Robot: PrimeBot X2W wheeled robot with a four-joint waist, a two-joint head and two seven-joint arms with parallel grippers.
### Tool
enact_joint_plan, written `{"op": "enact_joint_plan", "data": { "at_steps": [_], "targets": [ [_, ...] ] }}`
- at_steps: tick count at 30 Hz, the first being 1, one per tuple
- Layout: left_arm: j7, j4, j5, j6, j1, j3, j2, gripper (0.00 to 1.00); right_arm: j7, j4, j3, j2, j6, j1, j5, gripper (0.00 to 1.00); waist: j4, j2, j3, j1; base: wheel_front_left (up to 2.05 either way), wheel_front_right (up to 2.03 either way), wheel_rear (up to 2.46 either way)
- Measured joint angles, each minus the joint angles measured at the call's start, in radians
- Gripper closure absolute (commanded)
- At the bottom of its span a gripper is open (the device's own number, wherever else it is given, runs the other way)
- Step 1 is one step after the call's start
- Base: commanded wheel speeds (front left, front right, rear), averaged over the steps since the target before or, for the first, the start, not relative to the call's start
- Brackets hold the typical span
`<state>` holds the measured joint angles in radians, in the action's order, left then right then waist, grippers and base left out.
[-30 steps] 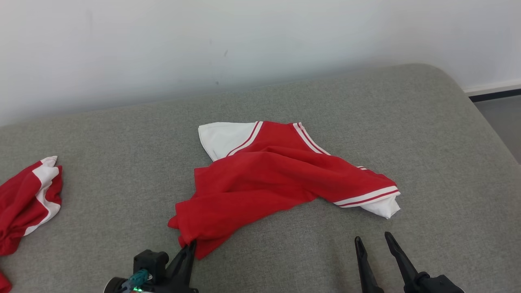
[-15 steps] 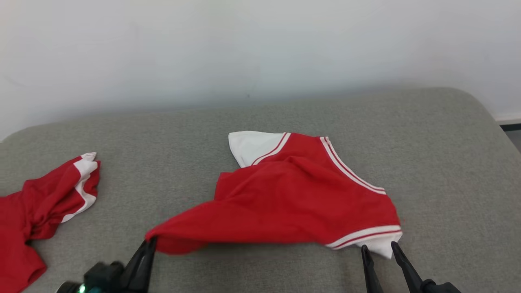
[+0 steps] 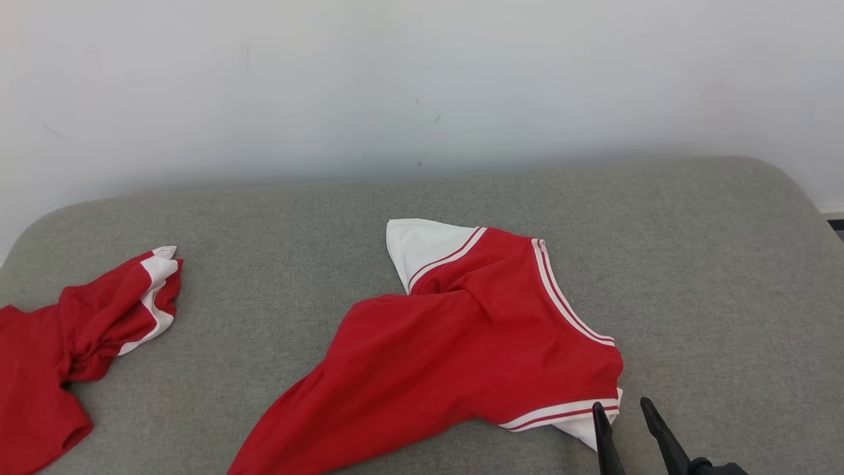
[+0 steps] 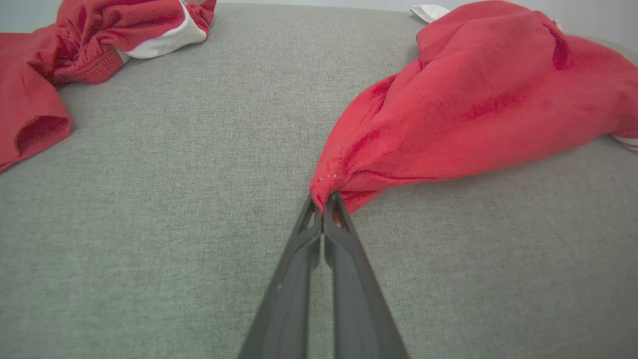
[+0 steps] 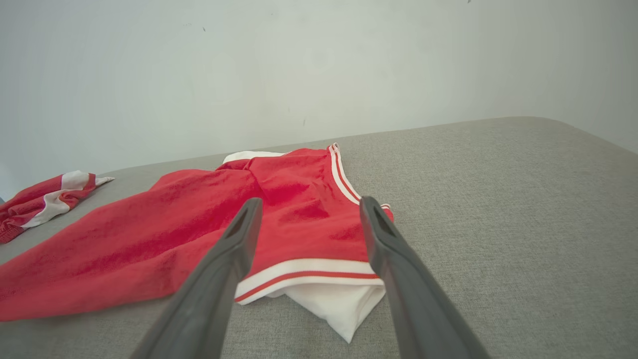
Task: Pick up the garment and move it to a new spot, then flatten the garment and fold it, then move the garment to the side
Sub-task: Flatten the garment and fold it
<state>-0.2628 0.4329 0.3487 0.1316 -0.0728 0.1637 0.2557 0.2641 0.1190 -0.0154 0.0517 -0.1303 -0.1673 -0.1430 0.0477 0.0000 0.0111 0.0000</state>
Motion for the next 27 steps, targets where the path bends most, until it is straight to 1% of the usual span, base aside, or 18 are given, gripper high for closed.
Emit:
{"op": "enact_joint_plan", "data": {
  "at_steps": [1,2,6,13,15,16,18,21,23,27],
  "targets": [
    [0.000,0.020,0.001,0.000,0.001,0.005,-0.007,0.54,0.000,0.001,0.001,0.000,0.000,-0.002,-0.001,0.00,0.000,0.0000,0.002,0.0000,0.00,0.00,0.00],
    [0.000,0.029,-0.006,0.000,0.001,0.006,-0.012,0.00,0.000,0.002,0.003,0.000,0.000,-0.002,-0.001,0.00,-0.001,0.0000,0.005,0.0000,0.00,0.00,0.00],
    [0.000,-0.004,-0.010,0.000,0.014,-0.021,-0.036,0.00,0.000,0.003,0.017,0.000,0.000,-0.003,-0.003,0.00,-0.009,0.0000,0.014,0.0000,0.00,0.00,0.00],
    [0.000,-0.142,-0.019,0.000,0.014,-0.111,-0.061,0.00,0.000,0.000,0.055,0.000,0.000,-0.002,-0.004,0.00,-0.031,-0.0001,0.023,0.0000,0.00,0.00,0.00],
    [0.000,-0.183,-0.040,0.000,0.014,-0.145,-0.073,0.00,0.000,-0.001,0.065,0.000,0.000,-0.002,-0.004,0.00,-0.036,0.0000,0.024,0.0000,0.00,0.00,0.00],
    [0.000,-0.235,-0.065,0.000,0.014,-0.185,-0.089,0.00,0.000,-0.001,0.077,0.000,0.000,-0.001,-0.004,0.00,-0.039,0.0000,0.025,0.0000,0.00,0.00,0.00],
    [0.000,-0.283,-0.100,-0.001,0.016,-0.231,-0.103,0.00,0.000,0.002,0.091,0.000,0.000,-0.001,-0.004,0.00,-0.042,0.0000,0.026,0.0000,0.00,0.00,0.00],
    [0.000,-0.341,-0.146,-0.013,0.014,-0.292,-0.133,0.00,0.000,0.021,0.111,0.000,0.000,-0.001,-0.002,0.00,-0.043,0.0000,0.028,0.0000,0.00,0.00,0.00],
    [0.000,-0.367,-0.182,-0.019,0.006,-0.316,-0.142,0.00,0.000,0.042,0.121,0.000,0.000,-0.001,0.000,0.00,-0.042,0.0000,0.030,0.0000,0.00,0.00,0.00],
    [0.000,-0.367,-0.230,-0.017,-0.015,-0.333,-0.147,0.00,0.000,0.104,0.120,0.000,0.000,0.021,0.033,0.00,-0.039,0.0000,0.029,-0.0001,0.00,0.00,0.00]
  ]
}}
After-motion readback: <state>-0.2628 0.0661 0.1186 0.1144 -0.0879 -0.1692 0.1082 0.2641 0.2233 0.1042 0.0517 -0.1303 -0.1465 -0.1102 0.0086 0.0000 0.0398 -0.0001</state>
